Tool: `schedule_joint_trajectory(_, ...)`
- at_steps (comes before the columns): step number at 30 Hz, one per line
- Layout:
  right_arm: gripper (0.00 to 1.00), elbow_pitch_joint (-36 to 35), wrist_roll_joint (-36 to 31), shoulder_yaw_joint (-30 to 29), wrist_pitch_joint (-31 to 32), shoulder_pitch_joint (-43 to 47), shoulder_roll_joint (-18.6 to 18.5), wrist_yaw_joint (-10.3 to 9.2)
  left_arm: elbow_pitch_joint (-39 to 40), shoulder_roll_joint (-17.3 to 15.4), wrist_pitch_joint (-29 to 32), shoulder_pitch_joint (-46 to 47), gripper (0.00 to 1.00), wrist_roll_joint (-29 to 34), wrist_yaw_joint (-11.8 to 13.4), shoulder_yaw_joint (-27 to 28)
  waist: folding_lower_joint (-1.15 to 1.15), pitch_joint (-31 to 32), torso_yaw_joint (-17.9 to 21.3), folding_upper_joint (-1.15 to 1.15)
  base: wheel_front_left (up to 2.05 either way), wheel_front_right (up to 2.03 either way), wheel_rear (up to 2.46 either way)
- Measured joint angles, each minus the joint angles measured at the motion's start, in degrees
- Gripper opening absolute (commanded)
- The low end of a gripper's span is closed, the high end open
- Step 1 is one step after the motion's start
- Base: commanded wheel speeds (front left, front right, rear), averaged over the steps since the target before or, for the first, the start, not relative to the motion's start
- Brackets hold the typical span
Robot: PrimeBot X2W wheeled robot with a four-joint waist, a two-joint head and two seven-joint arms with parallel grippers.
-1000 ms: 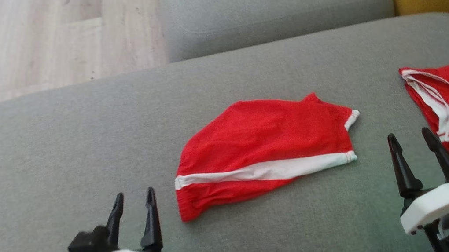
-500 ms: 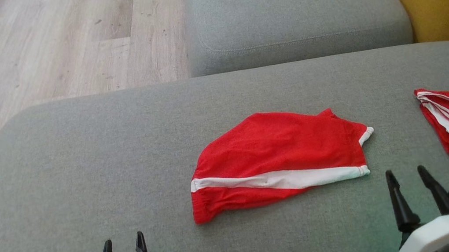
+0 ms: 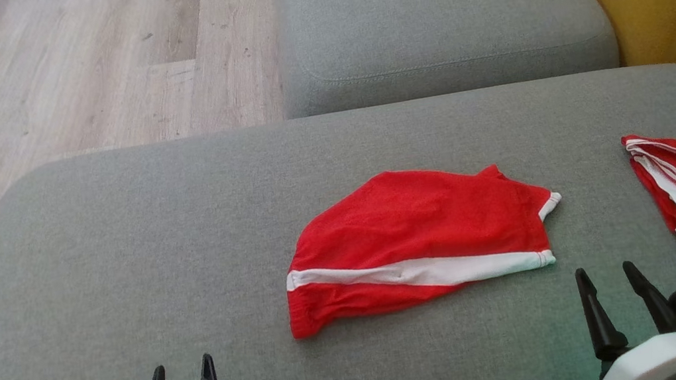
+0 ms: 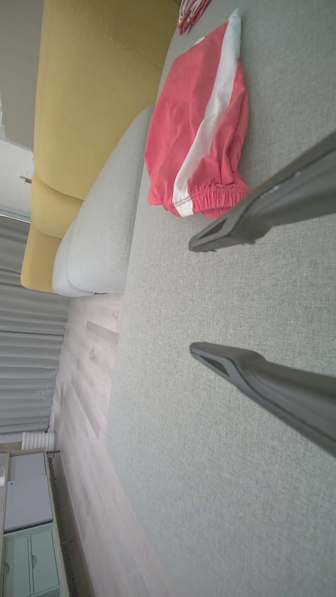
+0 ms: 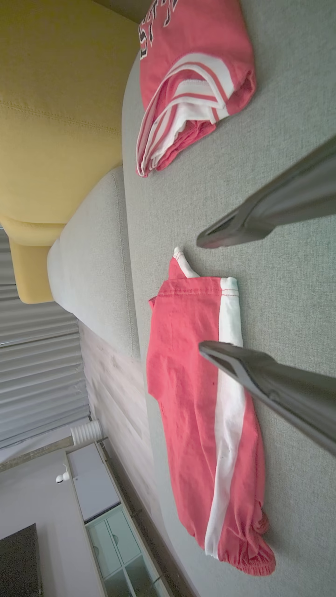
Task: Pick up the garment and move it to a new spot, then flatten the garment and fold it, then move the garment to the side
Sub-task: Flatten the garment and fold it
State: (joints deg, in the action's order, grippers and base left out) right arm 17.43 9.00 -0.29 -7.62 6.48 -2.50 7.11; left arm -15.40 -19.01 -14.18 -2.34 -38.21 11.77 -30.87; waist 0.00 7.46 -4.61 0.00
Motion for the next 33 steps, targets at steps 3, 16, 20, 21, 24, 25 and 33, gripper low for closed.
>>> schedule_joint_trajectory(3,1.00,0.24,-0.13,-0.43,-0.12,-0.12,0.01,0.00,0.04,0.01,0.00,0.00,1.00,0.00,0.01,-0.05,0.00,-0.33,-0.20,0.00,0.00,0.00,0.00)
schedule_joint_trajectory(16,1.00,13.82,-9.62,-6.28,4.19,-12.64,0.03,0.00,1.24,0.10,1.09,1.67,1.00,0.99,0.03,-2.07,0.01,-4.52,-3.87,0.00,0.00,0.00,0.00)
schedule_joint_trajectory(20,1.00,21.53,-11.59,-8.72,4.17,-15.76,0.03,0.00,1.45,0.11,1.57,2.20,1.00,1.26,0.00,-2.41,0.01,-5.79,-5.74,0.00,0.00,0.00,0.00)
schedule_joint_trajectory(21,1.00,23.38,-12.15,-9.58,4.08,-16.40,0.02,0.00,1.47,0.11,1.58,2.26,1.00,1.36,0.00,-2.43,0.01,-6.06,-6.19,0.00,0.00,0.00,0.00)
schedule_joint_trajectory(24,1.00,28.15,-13.58,-11.70,2.87,-18.21,0.01,0.00,1.53,0.07,1.58,2.46,1.00,1.42,0.01,-2.43,0.01,-6.70,-7.43,0.00,0.00,0.00,0.00)
schedule_joint_trajectory(25,1.00,29.42,-14.05,-12.13,2.14,-18.84,0.02,0.00,1.64,0.04,1.58,2.47,1.00,1.42,0.03,-2.43,0.01,-6.85,-7.73,0.00,0.00,0.00,0.00)
schedule_joint_trajectory(33,1.00,37.42,-14.97,-13.36,-3.04,-23.31,0.00,0.00,2.43,-0.34,1.59,2.52,1.00,1.42,0.34,-2.44,0.00,-7.28,-8.35,0.00,0.00,0.00,0.00)
